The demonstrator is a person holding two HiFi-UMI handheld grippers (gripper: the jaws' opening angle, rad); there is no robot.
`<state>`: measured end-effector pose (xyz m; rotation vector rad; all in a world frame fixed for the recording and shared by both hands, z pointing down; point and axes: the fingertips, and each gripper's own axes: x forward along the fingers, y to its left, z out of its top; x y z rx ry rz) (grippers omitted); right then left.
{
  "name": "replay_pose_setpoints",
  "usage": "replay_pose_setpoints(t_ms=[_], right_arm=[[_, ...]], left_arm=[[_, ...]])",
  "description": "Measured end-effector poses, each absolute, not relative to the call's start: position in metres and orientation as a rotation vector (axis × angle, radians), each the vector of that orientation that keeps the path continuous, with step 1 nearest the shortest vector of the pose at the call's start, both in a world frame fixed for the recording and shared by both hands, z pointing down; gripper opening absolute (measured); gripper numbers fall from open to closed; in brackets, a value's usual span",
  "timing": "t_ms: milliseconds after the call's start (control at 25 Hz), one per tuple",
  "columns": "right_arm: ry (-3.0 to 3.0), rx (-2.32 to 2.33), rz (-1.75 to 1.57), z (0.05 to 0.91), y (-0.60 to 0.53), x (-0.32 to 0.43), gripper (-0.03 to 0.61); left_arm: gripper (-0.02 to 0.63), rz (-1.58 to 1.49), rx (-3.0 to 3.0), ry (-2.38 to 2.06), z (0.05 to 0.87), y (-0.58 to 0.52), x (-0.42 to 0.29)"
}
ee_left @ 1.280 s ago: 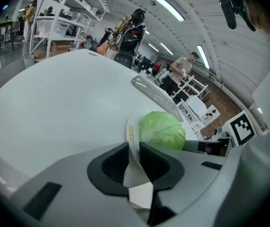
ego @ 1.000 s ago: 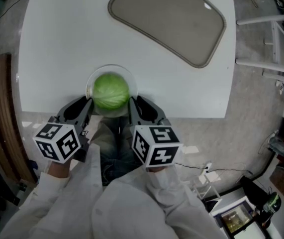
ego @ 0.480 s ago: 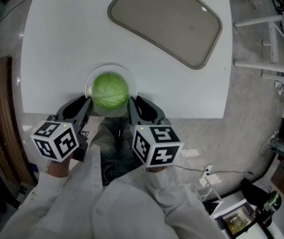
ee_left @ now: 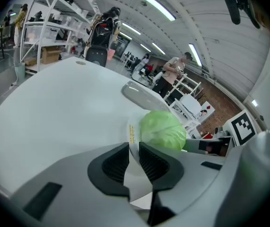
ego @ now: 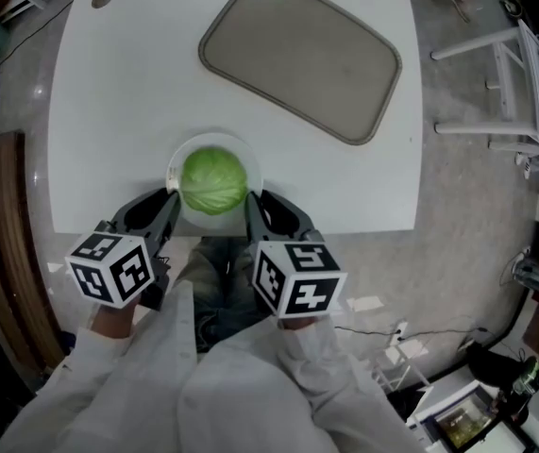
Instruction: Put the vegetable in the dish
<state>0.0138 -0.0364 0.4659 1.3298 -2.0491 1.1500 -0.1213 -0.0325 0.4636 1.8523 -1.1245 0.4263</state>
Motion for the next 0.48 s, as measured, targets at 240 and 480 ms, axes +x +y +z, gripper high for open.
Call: replay_pose_setpoints(t_ms=[240,480], right_arm=[[-2.042,1.379,1.144,0.456,-0.048,0.018,0.067],[-2.037,1.439,1.135,0.446,-0.06,0.026,0.067]], left_arm=[[0.071,0.449,1.888,-1.079,0.456,-0.047,-0.116],[0.071,0.468,1.936,-1.046,0.445,-0.066,-0.109]])
